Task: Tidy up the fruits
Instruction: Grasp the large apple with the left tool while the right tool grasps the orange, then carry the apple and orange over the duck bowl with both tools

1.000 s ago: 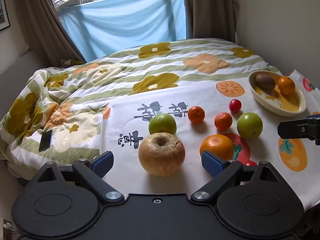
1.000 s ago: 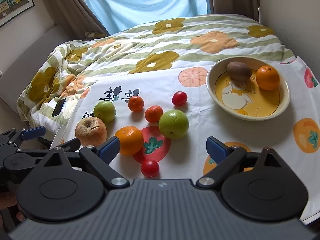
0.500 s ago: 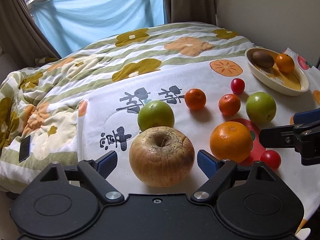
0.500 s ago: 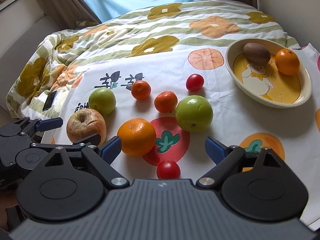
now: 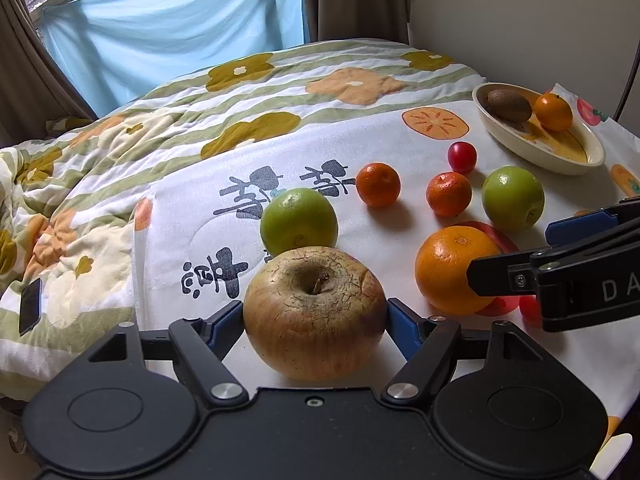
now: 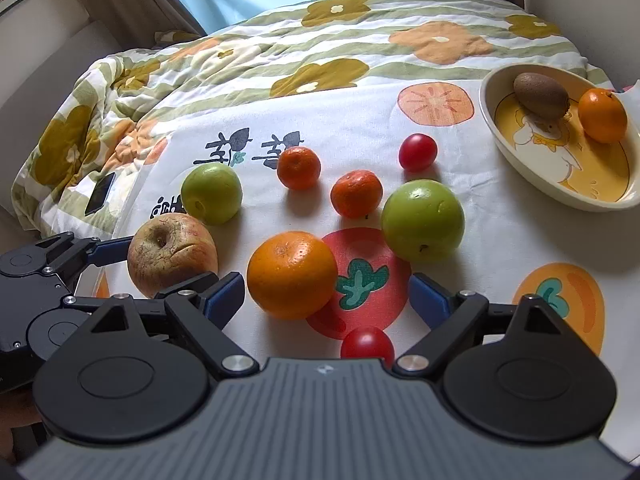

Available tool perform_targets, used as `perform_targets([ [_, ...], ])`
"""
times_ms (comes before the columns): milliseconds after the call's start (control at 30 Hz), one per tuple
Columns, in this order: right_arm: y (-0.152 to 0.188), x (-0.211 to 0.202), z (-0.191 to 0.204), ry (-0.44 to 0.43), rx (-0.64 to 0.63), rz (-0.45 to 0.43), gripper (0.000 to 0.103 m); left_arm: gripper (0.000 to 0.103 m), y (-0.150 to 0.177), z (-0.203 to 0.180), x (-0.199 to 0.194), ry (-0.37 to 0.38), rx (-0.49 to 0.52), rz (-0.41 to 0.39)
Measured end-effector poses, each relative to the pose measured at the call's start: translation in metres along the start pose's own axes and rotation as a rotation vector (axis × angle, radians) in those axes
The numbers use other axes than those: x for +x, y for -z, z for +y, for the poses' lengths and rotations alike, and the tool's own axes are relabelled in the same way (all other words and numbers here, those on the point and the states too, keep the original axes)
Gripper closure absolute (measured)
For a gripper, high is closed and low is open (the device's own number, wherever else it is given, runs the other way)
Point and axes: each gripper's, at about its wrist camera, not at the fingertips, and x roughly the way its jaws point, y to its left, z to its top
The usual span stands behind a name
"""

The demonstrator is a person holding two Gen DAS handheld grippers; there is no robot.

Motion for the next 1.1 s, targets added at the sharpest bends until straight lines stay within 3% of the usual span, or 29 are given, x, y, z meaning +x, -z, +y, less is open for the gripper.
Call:
perform_targets([
  [100,0.0,0.004,0.003,-0.006,-0.009,0.007,0.006,0.024,0.003,0.002,-0.002,-0.003,-0.007,0.003],
  [567,-0.002,0.021,0.011,-0.024,-0.03,0.022,0.009,0.024,0.012,0.011,-0.008,-0.024,-0.025,0.014],
  [767,0.001,0.027,0.016,-0.027,-0.053,0.031,0.018,0.024,0.016,0.012,-0.012,-0.027,-0.039,0.014],
  [833,0.001,0.027,0.018,-0.037,-0.068,0.03,0.029,0.024,0.018,0.012,-0.013,-0.03,-0.045,0.015],
  [1100,0.002,0.017,0.022,-0.038,-0.099,0.01,0.03,0.024,0.018,0.016,-0.027,-0.036,-0.075,-0.004],
])
